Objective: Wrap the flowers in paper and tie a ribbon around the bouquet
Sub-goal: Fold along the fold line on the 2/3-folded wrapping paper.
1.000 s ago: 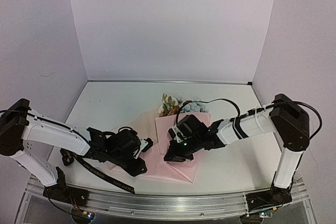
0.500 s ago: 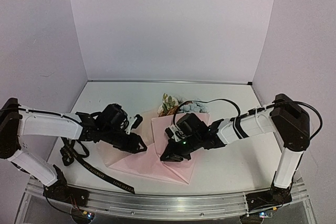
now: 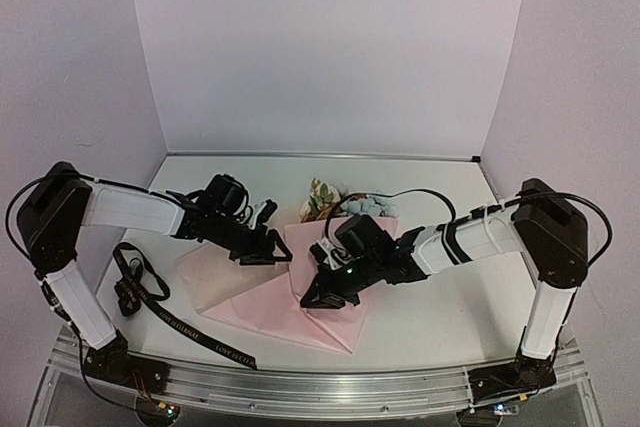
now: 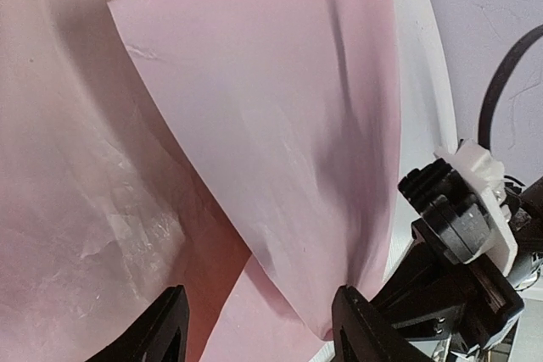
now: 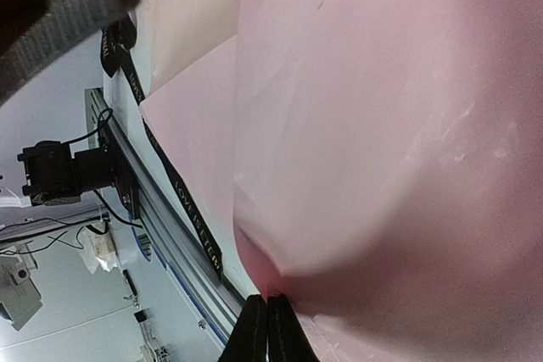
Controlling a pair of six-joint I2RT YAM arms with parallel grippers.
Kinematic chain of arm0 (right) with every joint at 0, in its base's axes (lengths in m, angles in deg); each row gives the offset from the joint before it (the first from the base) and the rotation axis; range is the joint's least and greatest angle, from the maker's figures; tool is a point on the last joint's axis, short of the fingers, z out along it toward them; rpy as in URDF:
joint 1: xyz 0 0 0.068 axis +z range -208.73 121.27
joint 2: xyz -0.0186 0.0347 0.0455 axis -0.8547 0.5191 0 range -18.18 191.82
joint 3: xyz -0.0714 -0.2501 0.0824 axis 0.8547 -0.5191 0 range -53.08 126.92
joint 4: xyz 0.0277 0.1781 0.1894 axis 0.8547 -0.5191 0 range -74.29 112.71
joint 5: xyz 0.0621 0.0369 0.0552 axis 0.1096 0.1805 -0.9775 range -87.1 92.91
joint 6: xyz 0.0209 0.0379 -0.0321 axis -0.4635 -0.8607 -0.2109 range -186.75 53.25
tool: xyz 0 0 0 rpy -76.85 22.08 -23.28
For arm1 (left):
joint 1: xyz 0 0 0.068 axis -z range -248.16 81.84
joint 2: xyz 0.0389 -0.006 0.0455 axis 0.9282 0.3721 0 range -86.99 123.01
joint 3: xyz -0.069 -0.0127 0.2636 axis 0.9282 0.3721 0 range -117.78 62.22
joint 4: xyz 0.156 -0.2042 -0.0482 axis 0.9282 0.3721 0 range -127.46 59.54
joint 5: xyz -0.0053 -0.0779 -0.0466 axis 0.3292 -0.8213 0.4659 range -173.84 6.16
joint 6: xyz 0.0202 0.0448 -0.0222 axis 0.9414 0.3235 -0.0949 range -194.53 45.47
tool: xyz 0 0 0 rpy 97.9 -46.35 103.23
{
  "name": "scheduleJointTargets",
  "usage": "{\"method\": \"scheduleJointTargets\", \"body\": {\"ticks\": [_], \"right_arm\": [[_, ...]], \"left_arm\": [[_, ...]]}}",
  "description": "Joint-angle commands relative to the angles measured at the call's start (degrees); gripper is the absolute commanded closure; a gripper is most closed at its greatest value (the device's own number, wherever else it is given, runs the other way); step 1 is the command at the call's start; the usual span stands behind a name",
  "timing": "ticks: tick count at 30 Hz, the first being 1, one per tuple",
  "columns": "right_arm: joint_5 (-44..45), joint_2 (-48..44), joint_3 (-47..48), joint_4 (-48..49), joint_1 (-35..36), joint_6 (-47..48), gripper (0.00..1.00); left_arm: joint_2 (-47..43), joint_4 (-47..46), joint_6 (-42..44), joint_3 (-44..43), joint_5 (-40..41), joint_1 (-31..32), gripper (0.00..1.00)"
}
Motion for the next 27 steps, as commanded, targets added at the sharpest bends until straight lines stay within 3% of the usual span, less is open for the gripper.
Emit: {"method": "scheduleJointTargets", "body": {"ticks": [1, 7, 11, 18, 20, 27], "right_arm": [[-1.16, 1.52, 2.62, 2.29, 0.29, -0.69, 0.99], [-1.84, 1.78, 2.76, 2.27, 0.03, -0.81, 0.98], [-2.28, 1.99, 2.60, 2.27, -0.35, -1.17, 0.98], [-1.87, 1.80, 2.42, 1.99, -0.55, -1.45, 0.98], [-1.51, 1.42, 2.24, 1.40, -0.62, -1.53, 0.96], [0.48, -2.84, -1.30, -0.86, -0.63, -1.44, 0.75]], "left_arm": [[3.73, -4.75, 0.41, -3.70, -5.93, -0.13, 0.39], [7.05, -8.48, -0.55, -4.04, -8.22, -0.17, 0.45], [8.75, -10.95, -1.13, -4.12, -9.43, -0.20, 0.55], [9.74, -14.24, -2.85, -3.38, -9.74, -0.18, 0.93], [9.16, -14.46, -3.06, -2.90, -8.66, -0.14, 1.00], [5.66, -14.95, -4.80, -0.02, -3.56, -0.16, 1.00]]}}
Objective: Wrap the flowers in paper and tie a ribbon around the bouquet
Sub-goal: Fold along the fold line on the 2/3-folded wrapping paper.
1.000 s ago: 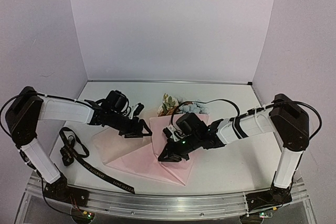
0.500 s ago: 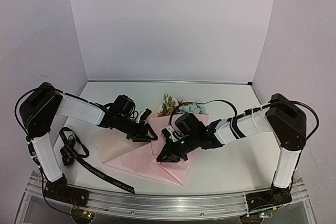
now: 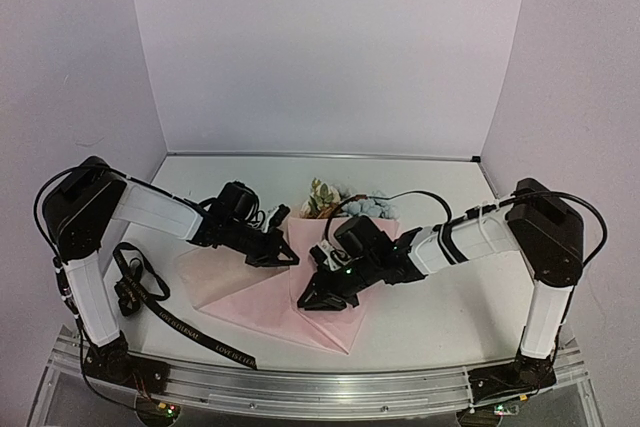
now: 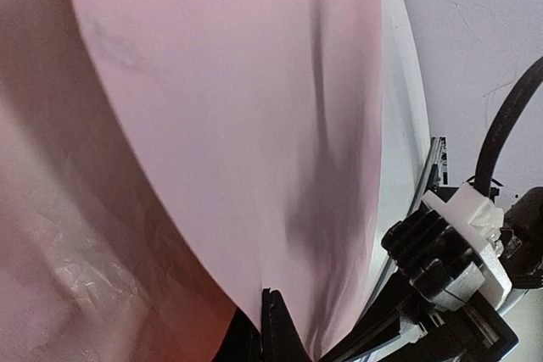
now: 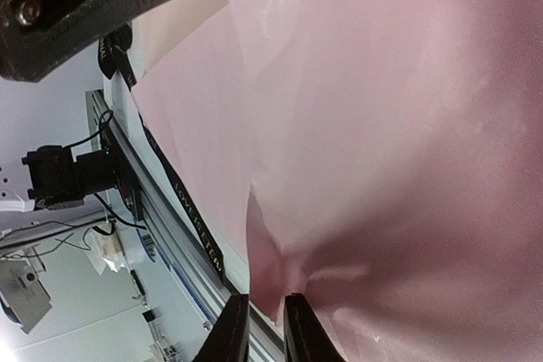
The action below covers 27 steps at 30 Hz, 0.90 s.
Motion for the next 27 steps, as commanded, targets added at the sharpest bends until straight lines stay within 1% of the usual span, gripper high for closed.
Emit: {"method": "scheduleJointTargets", "body": {"ticks": [1, 3, 6, 12, 17, 23, 27], "right_arm": [[2.45, -5.27, -2.39, -1.88, -0.23, 0.22, 0.71], [3.51, -6.62, -3.83, -2.01, -0.19, -0.10, 0.66], [5.01, -8.17, -6.02, -2.16, -0.23, -1.77, 0.66], [6.39, -9.70, -10.79, -1.33, -0.12, -5.03, 0.76], [6.74, -7.71, -12.46, 0.35, -0.03, -7.37, 0.85], [9.15, -6.52, -14.85, 1.18, -1.48, -8.04, 0.87], [8.56, -8.03, -15.37, 2.24, -3.45, -9.17, 0.87]], "left_arm": [[-4.38, -2.88, -1.58, 1.88, 3.76, -0.12, 1.00], [-5.48, -3.23, -2.00, 3.10, 4.66, -0.11, 1.00], [-6.56, -3.74, -2.83, 4.78, 5.99, -0.11, 1.00], [-7.93, -4.28, -4.00, 6.76, 8.10, -0.11, 1.00], [-8.35, -4.32, -4.78, 7.84, 10.17, -0.11, 1.00], [-7.79, -2.88, -4.90, 7.84, 12.79, -0.11, 1.00], [-7.35, -3.29, -4.90, 8.04, 12.45, -0.11, 1.00]]}}
